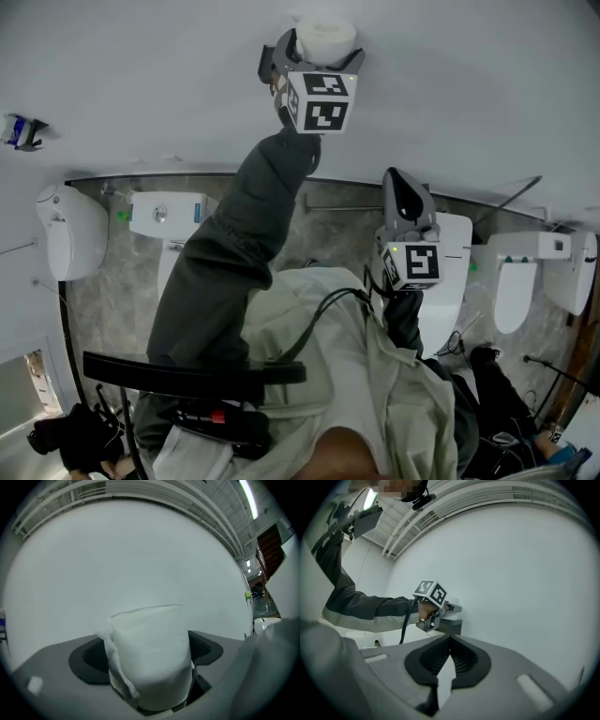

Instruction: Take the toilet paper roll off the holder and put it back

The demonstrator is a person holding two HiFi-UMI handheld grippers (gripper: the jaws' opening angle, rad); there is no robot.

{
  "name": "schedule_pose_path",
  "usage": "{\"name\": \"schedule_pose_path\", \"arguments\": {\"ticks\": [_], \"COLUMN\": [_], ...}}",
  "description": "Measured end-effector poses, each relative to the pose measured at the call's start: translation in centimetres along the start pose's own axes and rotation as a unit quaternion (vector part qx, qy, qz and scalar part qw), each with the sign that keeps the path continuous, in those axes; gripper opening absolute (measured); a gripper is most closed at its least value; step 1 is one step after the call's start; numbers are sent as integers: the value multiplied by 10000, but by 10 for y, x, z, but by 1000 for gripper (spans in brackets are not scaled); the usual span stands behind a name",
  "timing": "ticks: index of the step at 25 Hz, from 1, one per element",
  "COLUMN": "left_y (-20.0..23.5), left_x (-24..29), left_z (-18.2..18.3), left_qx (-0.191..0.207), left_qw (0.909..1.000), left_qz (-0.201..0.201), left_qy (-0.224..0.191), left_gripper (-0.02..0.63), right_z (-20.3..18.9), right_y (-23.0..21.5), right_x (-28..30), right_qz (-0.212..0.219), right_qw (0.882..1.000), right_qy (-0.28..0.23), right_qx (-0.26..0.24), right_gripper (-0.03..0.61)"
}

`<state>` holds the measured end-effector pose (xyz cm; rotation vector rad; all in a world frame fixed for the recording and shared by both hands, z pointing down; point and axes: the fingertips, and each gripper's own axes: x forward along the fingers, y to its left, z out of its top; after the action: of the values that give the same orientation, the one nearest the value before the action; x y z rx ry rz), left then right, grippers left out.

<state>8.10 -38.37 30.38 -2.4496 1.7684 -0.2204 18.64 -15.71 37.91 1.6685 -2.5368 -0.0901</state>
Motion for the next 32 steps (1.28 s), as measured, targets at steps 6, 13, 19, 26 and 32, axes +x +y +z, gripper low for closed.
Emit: {"name": "schedule_pose_path", "arguments": {"ticks": [6,13,19,26,32], "left_y": [1,0,0,18,49], "left_x": [6,-5,-29,-95,-183], "left_z": [-3,2,5,33,22], "left_qx": [108,102,-50,-11,-72], "left_qw": [9998,9997,9992,9940,9916], "left_qz": [91,-25,-193,-246,-296], "left_qy": [166,-231,-360,-1065,-1261], "left_gripper": [497,483,482,482,482], "right_z": [-4,-6,-9,-14,-6], "right_y": [-8,-2,-4,22,60], "right_x": [-7,-17,-26,-21,-8], "right_qz": [-30,-17,-91,115,244], "right_qw": [10000,10000,9998,9996,9993], "right_qy": [-20,-29,-17,59,3], "right_qx": [71,92,189,263,300], "right_gripper": [0,0,0,0,0]}}
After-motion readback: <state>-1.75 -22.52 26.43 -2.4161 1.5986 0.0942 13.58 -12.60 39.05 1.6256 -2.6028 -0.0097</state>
